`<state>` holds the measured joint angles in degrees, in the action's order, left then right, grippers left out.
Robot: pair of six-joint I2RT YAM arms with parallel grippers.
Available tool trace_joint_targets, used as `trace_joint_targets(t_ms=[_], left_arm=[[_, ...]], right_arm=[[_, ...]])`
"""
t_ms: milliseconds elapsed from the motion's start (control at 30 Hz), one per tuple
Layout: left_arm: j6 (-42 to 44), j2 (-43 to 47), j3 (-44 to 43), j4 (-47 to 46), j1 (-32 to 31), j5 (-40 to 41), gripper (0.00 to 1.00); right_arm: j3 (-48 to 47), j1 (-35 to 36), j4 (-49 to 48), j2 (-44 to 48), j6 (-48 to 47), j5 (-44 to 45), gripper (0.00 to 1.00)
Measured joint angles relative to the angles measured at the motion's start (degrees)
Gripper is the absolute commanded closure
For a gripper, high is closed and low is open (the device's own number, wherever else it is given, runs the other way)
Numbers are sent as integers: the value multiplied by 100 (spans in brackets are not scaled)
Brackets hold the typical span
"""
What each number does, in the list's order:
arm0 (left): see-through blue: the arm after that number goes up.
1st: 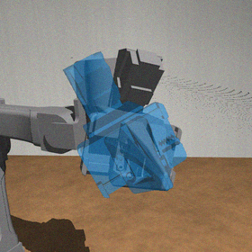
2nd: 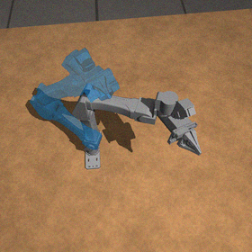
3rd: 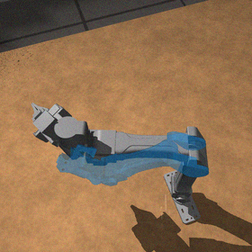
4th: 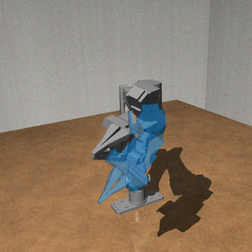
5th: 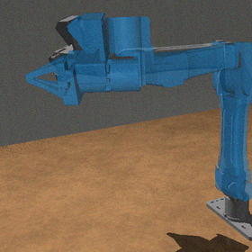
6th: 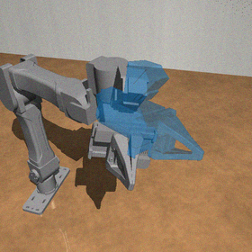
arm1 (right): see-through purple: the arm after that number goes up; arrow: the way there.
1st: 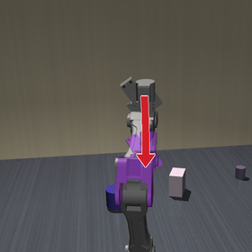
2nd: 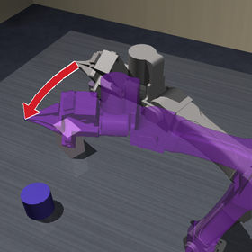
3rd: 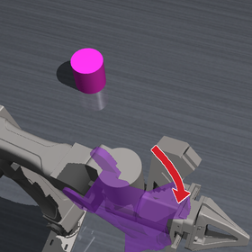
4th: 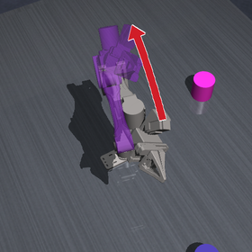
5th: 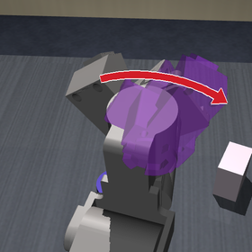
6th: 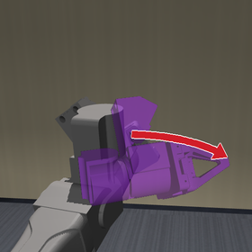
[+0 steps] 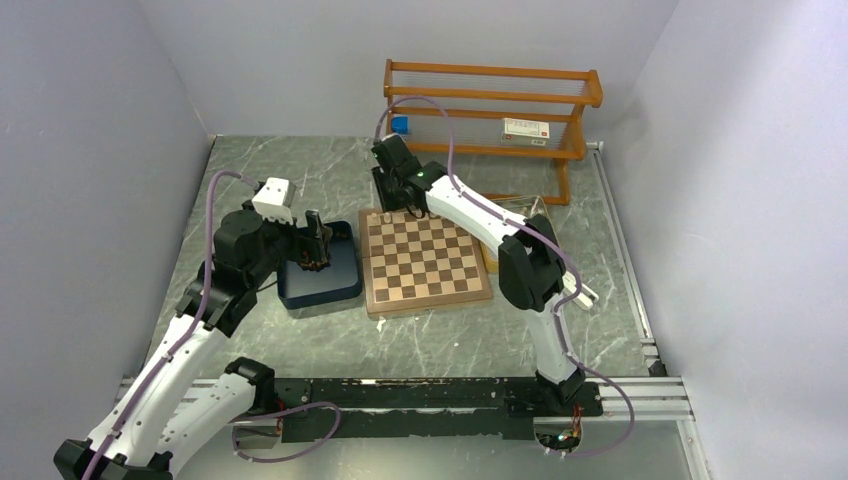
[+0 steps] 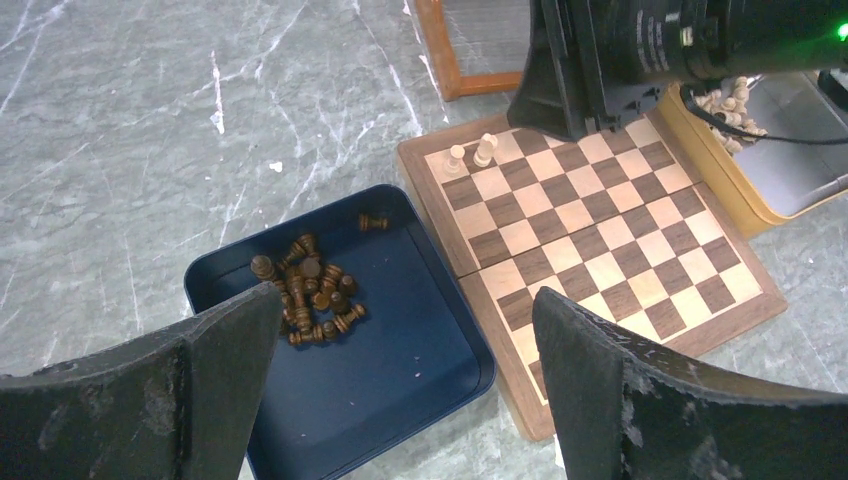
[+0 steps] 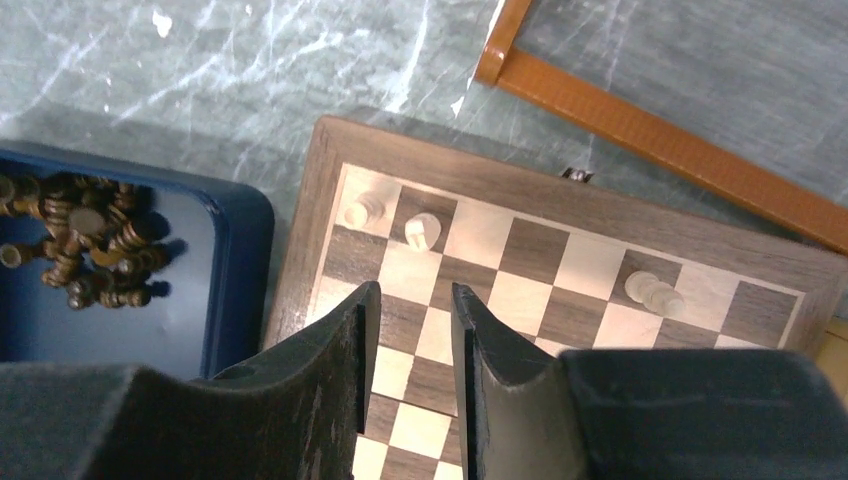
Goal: Set up the chess pieces on the board
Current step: Pick up the chess piece from the storage box.
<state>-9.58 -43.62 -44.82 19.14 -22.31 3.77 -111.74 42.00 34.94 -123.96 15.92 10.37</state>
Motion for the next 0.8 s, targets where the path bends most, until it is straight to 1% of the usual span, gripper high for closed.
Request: trace_joint_targets(t_ms=[233,333,467,633,800], left_arm=[[0,17,0,0,0,13,0],[2,17,0,0,0,13,0],[7,17,0,0,0,15,0],[22,17,0,0,0,15,0],[22,17,0,0,0,15,0]], right_arm=[[833,-22,-256,122,-208,-332,68],[1054,-33,-313,155,-273,-365,67],[1596,-162,-398,586,-306,-461,65],[2350,-730,-560,1705,-289,-474,65],[3237,-1722,-824,2717,-271,-457,65]])
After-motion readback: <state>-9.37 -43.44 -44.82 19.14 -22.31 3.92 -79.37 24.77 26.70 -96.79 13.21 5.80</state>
